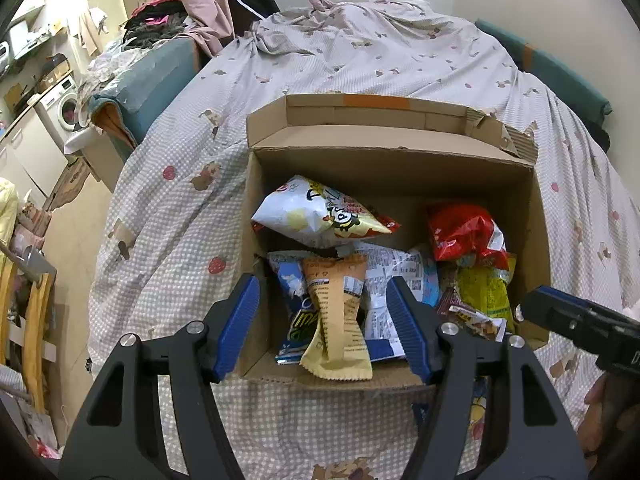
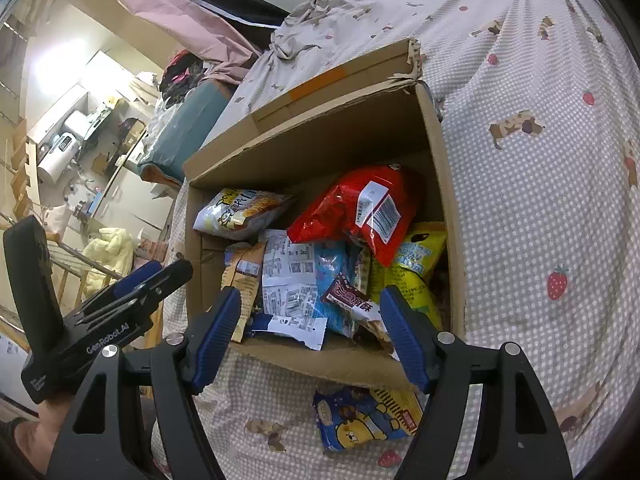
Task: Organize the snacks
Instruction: 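Withdraw both grippers from the box, then lower the right gripper to the blue cartoon bag and grasp it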
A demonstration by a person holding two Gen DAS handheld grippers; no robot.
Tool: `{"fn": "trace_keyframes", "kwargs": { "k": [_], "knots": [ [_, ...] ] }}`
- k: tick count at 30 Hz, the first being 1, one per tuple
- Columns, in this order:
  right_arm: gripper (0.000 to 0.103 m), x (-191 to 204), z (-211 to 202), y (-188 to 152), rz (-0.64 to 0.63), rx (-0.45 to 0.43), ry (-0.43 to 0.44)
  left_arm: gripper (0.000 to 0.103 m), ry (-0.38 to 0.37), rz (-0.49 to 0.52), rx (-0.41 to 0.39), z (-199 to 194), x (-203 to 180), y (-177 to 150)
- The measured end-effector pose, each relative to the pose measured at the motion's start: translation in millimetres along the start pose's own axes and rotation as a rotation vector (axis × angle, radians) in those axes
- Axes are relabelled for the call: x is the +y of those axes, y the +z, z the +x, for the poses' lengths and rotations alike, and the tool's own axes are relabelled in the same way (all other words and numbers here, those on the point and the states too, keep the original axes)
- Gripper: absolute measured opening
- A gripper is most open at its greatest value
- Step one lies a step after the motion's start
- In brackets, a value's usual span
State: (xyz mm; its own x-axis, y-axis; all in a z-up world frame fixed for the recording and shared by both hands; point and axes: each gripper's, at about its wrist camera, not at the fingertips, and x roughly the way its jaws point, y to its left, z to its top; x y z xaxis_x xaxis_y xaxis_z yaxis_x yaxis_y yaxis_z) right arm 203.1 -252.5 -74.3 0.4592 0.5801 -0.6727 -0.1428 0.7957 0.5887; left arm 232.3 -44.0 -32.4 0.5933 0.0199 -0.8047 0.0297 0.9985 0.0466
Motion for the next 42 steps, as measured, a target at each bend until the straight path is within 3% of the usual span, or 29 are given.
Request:
{"fn": "trace_keyframes", "kwargs": {
  "k": [15, 21, 24, 27, 29, 31, 42],
  "knots": [
    [0.075, 0.2, -36.9, -26.0, 0.056, -0.044, -0.005, 0.063, -0.034, -0.018, -0.006, -33.5, 20.5, -29.0],
    [0.085, -4.5, -41.1, -49.8, 0.093, 0.0, -0.015, 0.063, -0.059, -0.014, 0.009, -43.6, 23.4, -55.8],
    [0.098, -6.8, -44.0, -61.7, 0.108, 0.023, -0.022, 0.063, -0.072, -0.035, 0.026, -43.0, 27.8, -70.6],
    [0.1, -11.4, -45.7, -70.5, 0.12, 0.032, -0.067, 0.063, -0.082, -0.06, 0.06, -36.3, 32.2, -82.9],
    [0.1, -16.1, -46.5, -73.1, 0.118, 0.018, -0.132, 0.078, -0.094, -0.092, 0.078, -32.3, 36.6, -87.4],
    [0.1, -19.5, -42.1, -73.6, 0.095, 0.019, -0.204, 0.084, -0.099, -0.133, 0.087, -29.3, 42.5, -91.5],
    [0.1, -14.0, 47.4, -84.1, -0.068, 0.301, -0.298, 0.084, -0.125, -0.183, 0.126, -20.8, 48.4, -93.9]
  ]
}}
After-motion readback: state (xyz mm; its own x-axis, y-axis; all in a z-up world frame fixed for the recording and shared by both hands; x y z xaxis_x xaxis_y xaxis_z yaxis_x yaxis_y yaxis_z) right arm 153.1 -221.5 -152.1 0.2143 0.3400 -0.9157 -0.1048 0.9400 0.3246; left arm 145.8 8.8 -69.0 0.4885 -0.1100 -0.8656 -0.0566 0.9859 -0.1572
